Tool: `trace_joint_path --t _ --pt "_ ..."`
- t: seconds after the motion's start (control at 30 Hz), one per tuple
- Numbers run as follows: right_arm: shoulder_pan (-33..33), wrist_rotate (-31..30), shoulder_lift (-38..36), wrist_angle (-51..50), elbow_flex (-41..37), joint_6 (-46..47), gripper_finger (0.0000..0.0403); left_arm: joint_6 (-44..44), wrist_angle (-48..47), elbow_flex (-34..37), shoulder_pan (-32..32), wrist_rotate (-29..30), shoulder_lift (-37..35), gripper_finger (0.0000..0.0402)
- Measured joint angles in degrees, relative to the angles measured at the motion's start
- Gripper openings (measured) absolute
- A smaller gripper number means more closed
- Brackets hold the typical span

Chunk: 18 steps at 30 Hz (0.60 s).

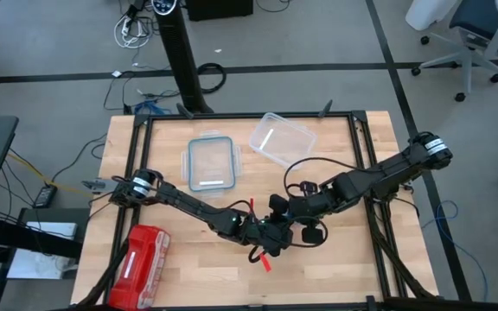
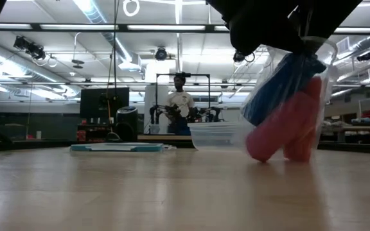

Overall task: Roll bandage
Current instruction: Put the blue bandage into the transparent zip bag

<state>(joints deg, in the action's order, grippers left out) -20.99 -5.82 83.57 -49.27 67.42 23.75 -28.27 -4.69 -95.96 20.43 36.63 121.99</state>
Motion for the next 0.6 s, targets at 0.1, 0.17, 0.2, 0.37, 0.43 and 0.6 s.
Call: trace_joint_path --t 0.1,0.17,0.2,0.37,0.43,0.6 --pt "0.2 -0.5 -2.7 -1.1 -0.1 0.5 0.0043 0.0 0.9 -0.1 0.0 0.5 0.0 0.0000" --pt "0.2 -0.6 -4.4 -1.6 -0.1 1.2 0.0041 0.0 1.7 -0.2 -0.1 0.8 -0.2 0.0000" --pt "0.2 -0.5 -5.2 -2.0 -0.1 1.6 0.0039 0.0 2.1 -0.3 -0.1 0.8 -0.3 0.0000" --pt "0.1 -1.8 -6.8 -2.5 0.0 2.2 0.0031 -1.9 3.7 -0.3 0.0 -0.4 -0.2 0.0000" --pt "0.1 -1.8 -5.9 -2.6 0.0 2.0 0.0028 -2.8 4.3 -0.3 0.0 -0.3 -0.2 0.0000" --pt "0.2 -1.4 -2.6 -1.7 -1.3 0.8 0.0020 -3.0 4.0 -0.3 0.0 -0.2 -0.2 0.0000"
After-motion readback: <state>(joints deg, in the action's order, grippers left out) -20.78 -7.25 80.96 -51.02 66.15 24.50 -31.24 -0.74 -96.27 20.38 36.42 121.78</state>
